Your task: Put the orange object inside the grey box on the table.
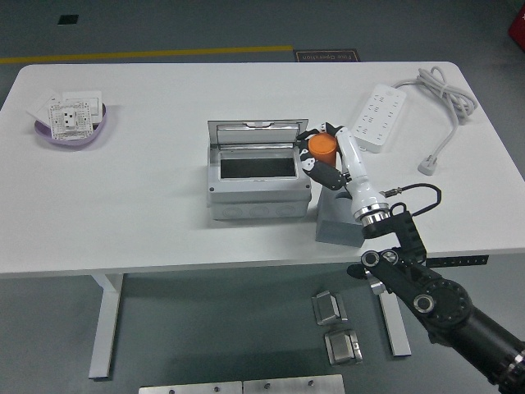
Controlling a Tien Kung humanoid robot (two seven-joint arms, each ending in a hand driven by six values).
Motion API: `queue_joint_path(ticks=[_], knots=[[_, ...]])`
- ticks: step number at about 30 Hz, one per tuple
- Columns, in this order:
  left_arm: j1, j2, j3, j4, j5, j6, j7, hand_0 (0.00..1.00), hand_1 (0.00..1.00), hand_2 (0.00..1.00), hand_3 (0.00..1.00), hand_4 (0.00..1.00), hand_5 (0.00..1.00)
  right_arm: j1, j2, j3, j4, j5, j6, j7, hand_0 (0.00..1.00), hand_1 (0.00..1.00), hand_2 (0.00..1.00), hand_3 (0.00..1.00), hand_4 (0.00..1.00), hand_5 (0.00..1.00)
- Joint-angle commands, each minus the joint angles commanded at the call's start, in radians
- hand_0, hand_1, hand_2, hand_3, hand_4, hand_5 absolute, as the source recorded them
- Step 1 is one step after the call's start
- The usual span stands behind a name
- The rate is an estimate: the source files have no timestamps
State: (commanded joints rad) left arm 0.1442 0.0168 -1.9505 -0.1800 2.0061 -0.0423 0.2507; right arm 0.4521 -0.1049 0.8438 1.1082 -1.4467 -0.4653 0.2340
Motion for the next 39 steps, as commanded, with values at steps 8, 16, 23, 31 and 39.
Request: queue_joint_path(ticks=[8,16,23,31,39], knots=[[-0.002,0.006,0.005,0.0,0.0,0.0,0.001,0.629,0.56,0.549,0.593,0.463,0.104,0.121,0.031,-0.112,-0.06,-0.185,0.09,-0.169,0.418,0.251,0.312,0.223,0.002,0.002],[-0.006,0.014,0.005,0.0,0.01,-0.003,0.002,0.629,0.559,0.55,0.594,0.466,0.112,0.258,0.051,-0.22,-0.172,-0.308,0.172,-0.285,0.418,0.24,0.309,0.222,0.002,0.002],[-0.01,0.019,0.007,0.0,0.014,-0.005,0.004,0.629,0.561,0.551,0.595,0.468,0.112,0.326,0.063,-0.276,-0.253,-0.302,0.205,-0.299,0.414,0.231,0.304,0.221,0.002,0.002],[-0.015,0.02,0.017,0.0,0.01,-0.006,0.006,0.629,0.56,0.55,0.593,0.468,0.115,0.354,0.079,-0.296,-0.297,-0.278,0.241,-0.268,0.405,0.231,0.305,0.222,0.002,0.002],[-0.022,0.021,0.028,0.0,0.003,-0.006,0.007,0.629,0.56,0.551,0.594,0.466,0.118,0.372,0.096,-0.302,-0.302,-0.296,0.245,-0.261,0.606,0.497,0.565,0.64,0.27,0.002]])
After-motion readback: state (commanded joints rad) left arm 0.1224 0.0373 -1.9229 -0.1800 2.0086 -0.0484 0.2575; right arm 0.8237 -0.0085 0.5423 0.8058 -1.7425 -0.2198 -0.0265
